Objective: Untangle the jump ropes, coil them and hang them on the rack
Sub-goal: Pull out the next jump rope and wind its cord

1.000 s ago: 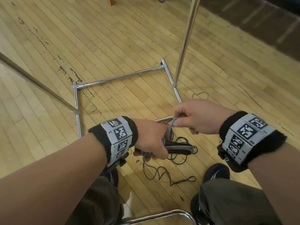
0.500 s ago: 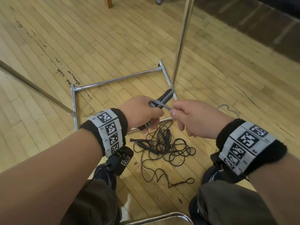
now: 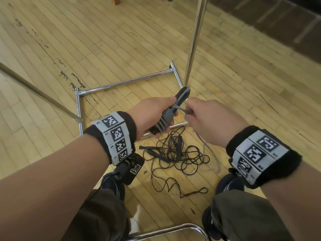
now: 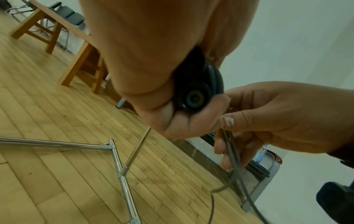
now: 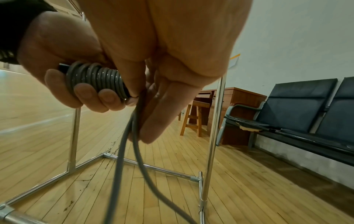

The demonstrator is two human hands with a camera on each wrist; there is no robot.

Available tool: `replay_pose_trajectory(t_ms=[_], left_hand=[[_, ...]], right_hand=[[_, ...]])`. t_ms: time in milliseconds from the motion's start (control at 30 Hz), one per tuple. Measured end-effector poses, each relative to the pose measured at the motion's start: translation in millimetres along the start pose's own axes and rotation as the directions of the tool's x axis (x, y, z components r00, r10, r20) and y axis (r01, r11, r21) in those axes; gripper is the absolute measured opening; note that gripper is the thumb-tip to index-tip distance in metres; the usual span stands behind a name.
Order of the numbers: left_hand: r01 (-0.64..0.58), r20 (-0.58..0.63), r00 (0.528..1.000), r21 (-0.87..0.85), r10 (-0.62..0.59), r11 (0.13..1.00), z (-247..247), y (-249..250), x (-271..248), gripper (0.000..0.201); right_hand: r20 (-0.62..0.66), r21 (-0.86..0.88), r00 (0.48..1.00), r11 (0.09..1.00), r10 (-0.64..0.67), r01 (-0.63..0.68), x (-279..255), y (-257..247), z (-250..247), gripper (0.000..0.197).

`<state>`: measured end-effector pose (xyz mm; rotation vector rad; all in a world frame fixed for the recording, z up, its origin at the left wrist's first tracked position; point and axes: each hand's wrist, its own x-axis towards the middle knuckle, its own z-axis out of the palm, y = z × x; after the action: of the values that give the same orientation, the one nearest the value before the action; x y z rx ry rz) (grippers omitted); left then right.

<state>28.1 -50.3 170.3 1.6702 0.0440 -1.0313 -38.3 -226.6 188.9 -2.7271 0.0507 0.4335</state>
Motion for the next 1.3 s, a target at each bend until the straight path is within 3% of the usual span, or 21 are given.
replay_pose_trajectory(t_ms=[200, 300, 400, 533, 700, 800, 967, 1167, 1300], left_hand=[[-0.066, 0.005, 0.998, 0.021, 0.065, 0.998, -0.6, 0.6, -3.3, 0.037], [-0.095, 0.028, 0.995, 0.074, 0.094, 0.993, -1.1, -1.2, -3.4, 0.031], [-0.119, 0.062, 0.992, 0.089, 0.114, 0.989, 1.3, -2.4, -3.2, 0.031], [-0.151, 0.089, 0.986, 0.129, 0.141, 0.98, 2.5, -2.9, -3.3, 0.033], [-0.217, 0.063, 0.976, 0.115, 0.21, 0.969, 1.1, 0.8, -5.4, 0.029], [-0.26, 0.052, 0.965, 0.1, 0.256, 0.96, -1.0, 2.2, -5.3, 0.026], [-0.298, 0.065, 0.955, 0.207, 0.291, 0.932, -3.8, 0.3, -4.1, 0.028], [-0.318, 0.032, 0.942, 0.413, 0.335, 0.854, -9.2, 2.3, -4.6, 0.027], [-0.3, -0.01, 0.947, 0.324, 0.32, 0.897, -13.1, 2.7, -4.9, 0.034]], right_hand=[[0.031, 0.059, 0.999, 0.998, -0.038, 0.036, 0.3, 1.7, -2.9, 0.022], [0.066, 0.198, 0.997, 0.98, -0.05, 0.036, 1.1, 3.8, -4.1, 0.03], [0.095, 0.39, 0.995, 0.921, -0.033, -0.007, 2.4, 3.5, -2.7, 0.024], [0.145, 0.463, 0.989, 0.885, -0.025, -0.046, 3.4, 4.7, 1.3, 0.023], [0.265, 0.715, 0.964, 0.665, 0.03, -0.217, 2.4, 7.1, 0.5, 0.032], [0.239, 0.769, 0.97, 0.603, 0.037, -0.212, 2.5, 7.5, -0.4, 0.033], [0.146, 0.732, 0.989, 0.671, 0.011, -0.115, 5.3, 9.4, 1.9, 0.023], [0.072, 0.524, 0.995, 0.852, -0.065, 0.018, 7.2, 9.7, -0.3, 0.024], [0.012, 0.528, 0.995, 0.846, -0.095, 0.074, 7.7, 8.4, -4.3, 0.022]])
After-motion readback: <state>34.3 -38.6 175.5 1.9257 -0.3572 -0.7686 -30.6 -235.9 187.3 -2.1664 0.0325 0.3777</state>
